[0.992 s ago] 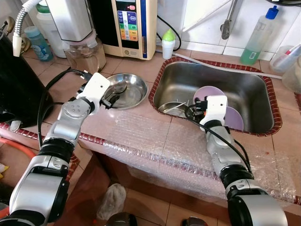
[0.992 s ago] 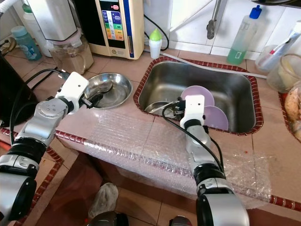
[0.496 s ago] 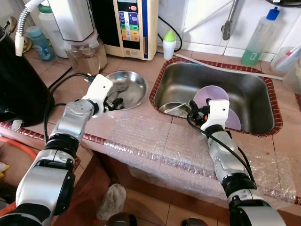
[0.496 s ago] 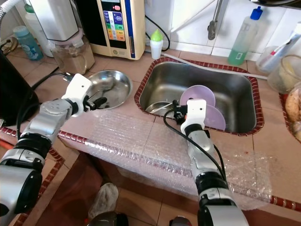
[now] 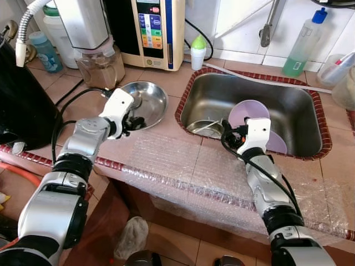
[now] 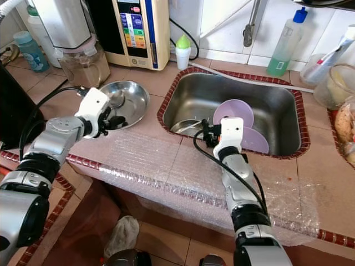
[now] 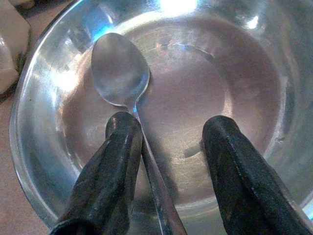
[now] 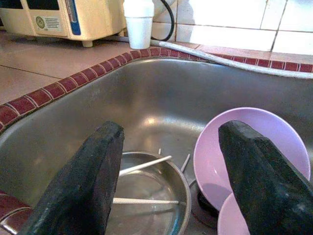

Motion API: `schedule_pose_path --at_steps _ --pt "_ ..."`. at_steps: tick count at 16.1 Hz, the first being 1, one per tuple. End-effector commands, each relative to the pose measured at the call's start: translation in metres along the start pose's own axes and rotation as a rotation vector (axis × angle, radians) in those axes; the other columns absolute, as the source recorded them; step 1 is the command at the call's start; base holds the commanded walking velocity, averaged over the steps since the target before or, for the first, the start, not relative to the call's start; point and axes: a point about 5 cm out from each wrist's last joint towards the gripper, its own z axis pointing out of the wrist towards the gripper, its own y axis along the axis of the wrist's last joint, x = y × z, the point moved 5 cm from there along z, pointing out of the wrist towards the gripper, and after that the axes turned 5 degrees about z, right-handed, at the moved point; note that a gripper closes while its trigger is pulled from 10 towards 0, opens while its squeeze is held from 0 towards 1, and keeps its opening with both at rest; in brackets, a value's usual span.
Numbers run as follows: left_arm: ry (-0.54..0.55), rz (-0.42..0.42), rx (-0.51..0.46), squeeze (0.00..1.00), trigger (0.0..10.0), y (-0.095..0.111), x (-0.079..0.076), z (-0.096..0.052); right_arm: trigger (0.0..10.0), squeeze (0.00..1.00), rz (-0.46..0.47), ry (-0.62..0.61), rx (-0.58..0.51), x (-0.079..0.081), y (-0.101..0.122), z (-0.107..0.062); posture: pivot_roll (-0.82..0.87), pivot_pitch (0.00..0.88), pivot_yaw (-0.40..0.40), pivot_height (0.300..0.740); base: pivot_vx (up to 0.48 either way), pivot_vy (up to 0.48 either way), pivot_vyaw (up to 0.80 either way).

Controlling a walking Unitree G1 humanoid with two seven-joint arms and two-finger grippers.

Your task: Kitchen organization

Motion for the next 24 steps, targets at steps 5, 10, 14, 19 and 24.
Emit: schedule_pose_path --at_steps 5,10,14,19,24 --pt "-0.067 -0.019 0.027 0.0 0.0 -0.009 -0.008 0.0 10.0 0.0 0.008 0.033 0.017 0.008 -0.001 0.001 -0.11 0.02 0.067 0.74 0.0 0.0 0.0" --pt "-0.12 -0.012 0.014 0.0 0.0 -0.007 -0.017 0.0 10.0 0.0 0.009 0.038 0.019 0.009 0.001 0.003 -0.11 0.016 0.065 0.74 0.0 0.0 0.0" --pt "-0.127 -0.008 0.0 0.0 0.0 -0.004 -0.016 -0.001 10.0 0.0 0.01 0.038 0.02 0.009 0.003 0.005 -0.11 0.016 0.062 0.74 0.0 0.0 0.0" --pt "-0.113 -0.015 -0.09 0.0 0.0 0.013 -0.017 0.0 10.0 0.0 0.025 0.037 0.008 0.011 0.008 0.008 -0.1 0.02 0.061 0.74 0.0 0.0 0.0" --pt "-0.028 -0.012 -0.195 0.0 0.0 0.036 -0.004 -0.002 10.0 0.0 0.068 0.021 -0.021 0.009 0.017 0.01 -0.11 0.02 0.059 0.74 0.0 0.0 0.0"
